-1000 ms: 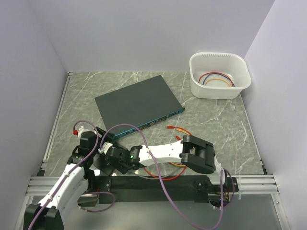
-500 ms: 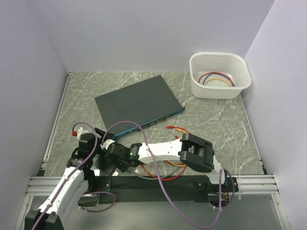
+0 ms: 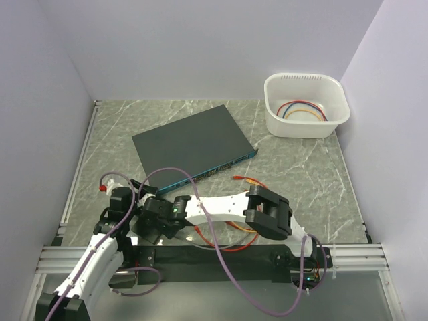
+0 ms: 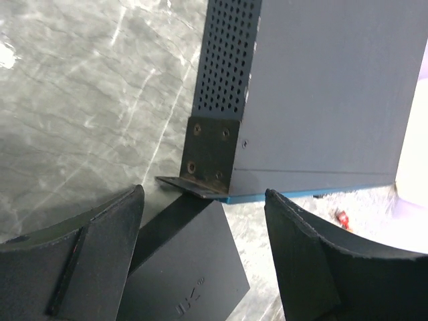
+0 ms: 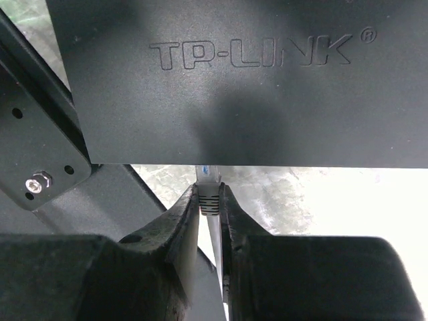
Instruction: Insert the plug into the switch port
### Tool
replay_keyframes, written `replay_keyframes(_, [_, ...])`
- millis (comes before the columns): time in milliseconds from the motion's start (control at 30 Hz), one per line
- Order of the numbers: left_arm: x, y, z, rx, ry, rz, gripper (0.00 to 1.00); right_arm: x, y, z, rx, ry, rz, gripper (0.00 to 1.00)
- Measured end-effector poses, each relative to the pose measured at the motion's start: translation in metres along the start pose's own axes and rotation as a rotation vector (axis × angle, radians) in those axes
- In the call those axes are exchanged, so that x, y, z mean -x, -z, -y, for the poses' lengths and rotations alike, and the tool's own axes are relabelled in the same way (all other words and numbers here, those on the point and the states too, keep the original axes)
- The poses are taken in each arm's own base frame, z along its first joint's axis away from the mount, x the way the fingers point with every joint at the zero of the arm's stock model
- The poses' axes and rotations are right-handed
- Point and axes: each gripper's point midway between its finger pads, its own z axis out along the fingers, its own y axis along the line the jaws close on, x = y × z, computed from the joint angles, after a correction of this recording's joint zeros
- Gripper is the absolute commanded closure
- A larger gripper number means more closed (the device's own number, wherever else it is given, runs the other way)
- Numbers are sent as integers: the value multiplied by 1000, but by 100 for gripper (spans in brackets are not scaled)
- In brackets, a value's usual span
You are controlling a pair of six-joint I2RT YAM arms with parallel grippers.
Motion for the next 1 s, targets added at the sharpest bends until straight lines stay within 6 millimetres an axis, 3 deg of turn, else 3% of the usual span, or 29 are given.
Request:
replay_keyframes(467, [6, -1, -2, -4, 28, 37, 20, 3, -3, -1, -17, -57, -12, 100])
replay_keyframes(1000, [9, -1, 10, -57, -11, 51, 19, 15, -11, 3, 69, -127, 250, 100])
